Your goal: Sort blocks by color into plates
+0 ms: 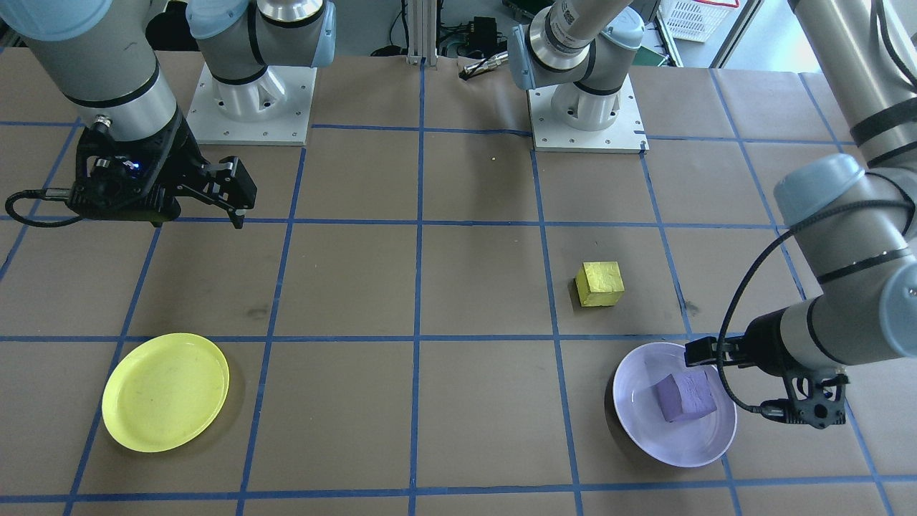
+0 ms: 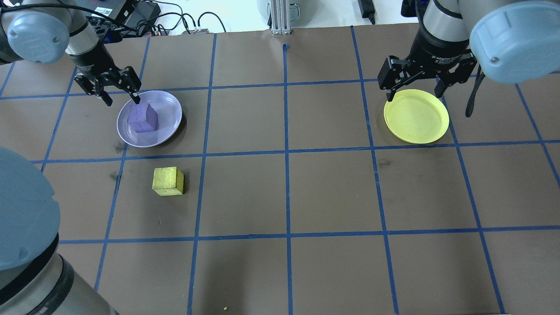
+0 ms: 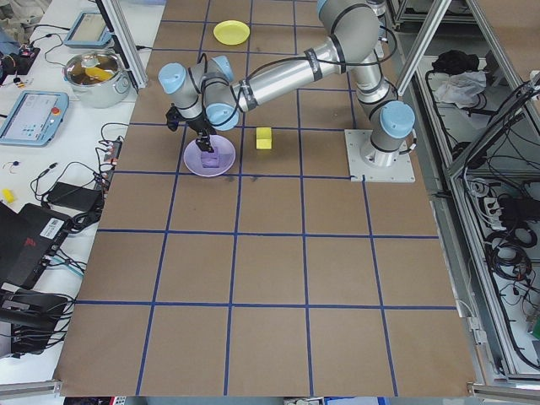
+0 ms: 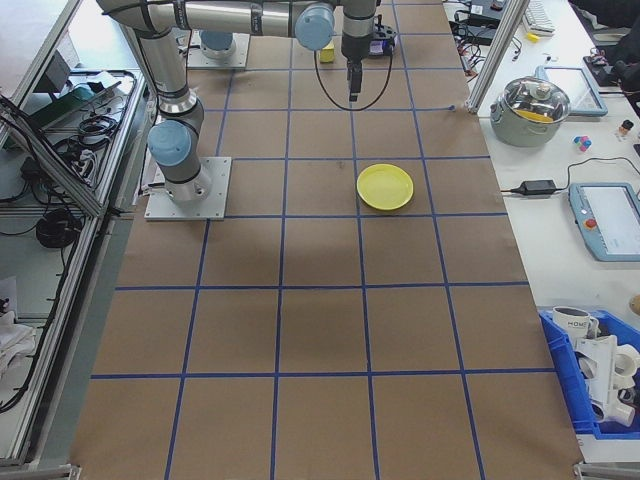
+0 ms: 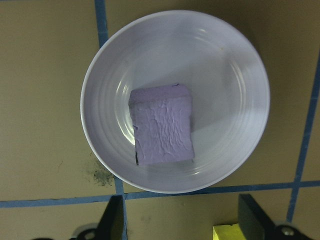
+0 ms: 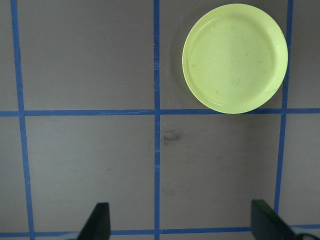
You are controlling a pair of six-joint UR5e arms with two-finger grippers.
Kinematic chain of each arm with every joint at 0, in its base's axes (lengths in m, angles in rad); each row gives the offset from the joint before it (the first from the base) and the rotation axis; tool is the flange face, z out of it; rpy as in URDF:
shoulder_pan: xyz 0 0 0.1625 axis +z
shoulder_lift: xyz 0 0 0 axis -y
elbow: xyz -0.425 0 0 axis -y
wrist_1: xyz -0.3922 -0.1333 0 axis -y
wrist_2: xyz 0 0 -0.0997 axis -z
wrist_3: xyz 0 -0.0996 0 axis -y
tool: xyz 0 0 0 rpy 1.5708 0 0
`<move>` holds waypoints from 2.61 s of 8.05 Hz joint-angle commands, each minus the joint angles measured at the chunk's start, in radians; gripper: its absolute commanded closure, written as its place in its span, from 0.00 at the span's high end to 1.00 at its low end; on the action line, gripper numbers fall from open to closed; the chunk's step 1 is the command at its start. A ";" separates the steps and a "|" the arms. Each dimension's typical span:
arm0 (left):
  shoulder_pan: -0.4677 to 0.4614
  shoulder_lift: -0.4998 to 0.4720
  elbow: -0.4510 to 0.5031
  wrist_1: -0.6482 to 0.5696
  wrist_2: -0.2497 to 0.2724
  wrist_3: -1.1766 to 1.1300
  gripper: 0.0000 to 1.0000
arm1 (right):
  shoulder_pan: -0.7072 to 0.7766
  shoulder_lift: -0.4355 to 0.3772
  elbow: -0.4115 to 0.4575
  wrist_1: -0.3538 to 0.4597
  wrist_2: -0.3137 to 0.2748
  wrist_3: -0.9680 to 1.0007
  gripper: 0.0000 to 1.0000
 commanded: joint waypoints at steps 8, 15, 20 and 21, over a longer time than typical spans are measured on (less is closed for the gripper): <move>-0.084 0.232 -0.536 0.303 -0.010 -0.125 1.00 | -0.002 0.001 0.000 -0.002 0.000 0.000 1.00; -0.082 0.183 -0.569 0.271 -0.018 -0.124 1.00 | -0.002 0.004 0.000 0.000 0.001 0.003 1.00; -0.084 0.186 -0.600 0.271 -0.011 -0.067 0.61 | -0.002 0.007 0.000 -0.002 -0.002 0.000 1.00; -0.084 0.192 -0.600 0.270 -0.019 -0.006 0.44 | -0.002 0.007 0.000 0.000 -0.002 0.000 1.00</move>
